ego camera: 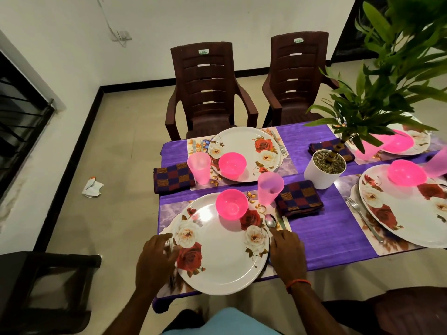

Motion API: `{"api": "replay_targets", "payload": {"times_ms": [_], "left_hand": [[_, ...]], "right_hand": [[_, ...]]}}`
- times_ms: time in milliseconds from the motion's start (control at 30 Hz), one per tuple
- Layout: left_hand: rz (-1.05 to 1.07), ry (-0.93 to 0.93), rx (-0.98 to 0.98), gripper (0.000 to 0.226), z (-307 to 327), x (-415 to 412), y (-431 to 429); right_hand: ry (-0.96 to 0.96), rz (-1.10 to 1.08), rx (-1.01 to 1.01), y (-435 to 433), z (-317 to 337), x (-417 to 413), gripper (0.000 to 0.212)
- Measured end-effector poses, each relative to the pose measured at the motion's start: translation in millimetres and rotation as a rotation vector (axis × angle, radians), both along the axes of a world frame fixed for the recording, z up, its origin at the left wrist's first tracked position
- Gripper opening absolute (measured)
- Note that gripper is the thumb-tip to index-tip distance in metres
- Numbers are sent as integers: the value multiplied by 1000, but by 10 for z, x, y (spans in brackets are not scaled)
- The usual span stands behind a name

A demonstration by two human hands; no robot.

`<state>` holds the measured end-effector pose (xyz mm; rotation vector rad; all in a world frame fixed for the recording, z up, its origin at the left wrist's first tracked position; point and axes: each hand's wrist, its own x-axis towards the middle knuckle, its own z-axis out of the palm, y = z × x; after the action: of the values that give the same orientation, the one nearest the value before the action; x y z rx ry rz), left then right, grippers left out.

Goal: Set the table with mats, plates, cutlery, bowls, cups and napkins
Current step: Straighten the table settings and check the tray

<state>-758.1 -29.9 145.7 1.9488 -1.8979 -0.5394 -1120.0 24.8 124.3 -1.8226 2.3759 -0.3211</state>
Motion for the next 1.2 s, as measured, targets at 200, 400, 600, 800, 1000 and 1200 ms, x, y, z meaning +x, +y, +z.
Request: {"api": "replay_targets", "payload": {"times_ms": [200,400,600,800,1000,1200], "left_hand": [[-238,-45,-49,58,-24,-69,-113],[-421,-11,-20,66,23,-85,-315],[-637,-46,-80,59,66,123,-546],[-784,-51,-108,54,39,374,-680],[-892,-2,-139,61,73,540,-535],[-933,15,-175,61,105,679,-277]], "right_hand": [[-23,-51,-85,-65,15,175,40],[-43,-156,-113,33,66,379,52],[-65,-296,-154,194,208,849,48],[-100,-433,-142,520,378,1436,46],[-166,-522,-58,935,587,1948,48],[-147,-519,-61,1293,654,2261,47]]}}
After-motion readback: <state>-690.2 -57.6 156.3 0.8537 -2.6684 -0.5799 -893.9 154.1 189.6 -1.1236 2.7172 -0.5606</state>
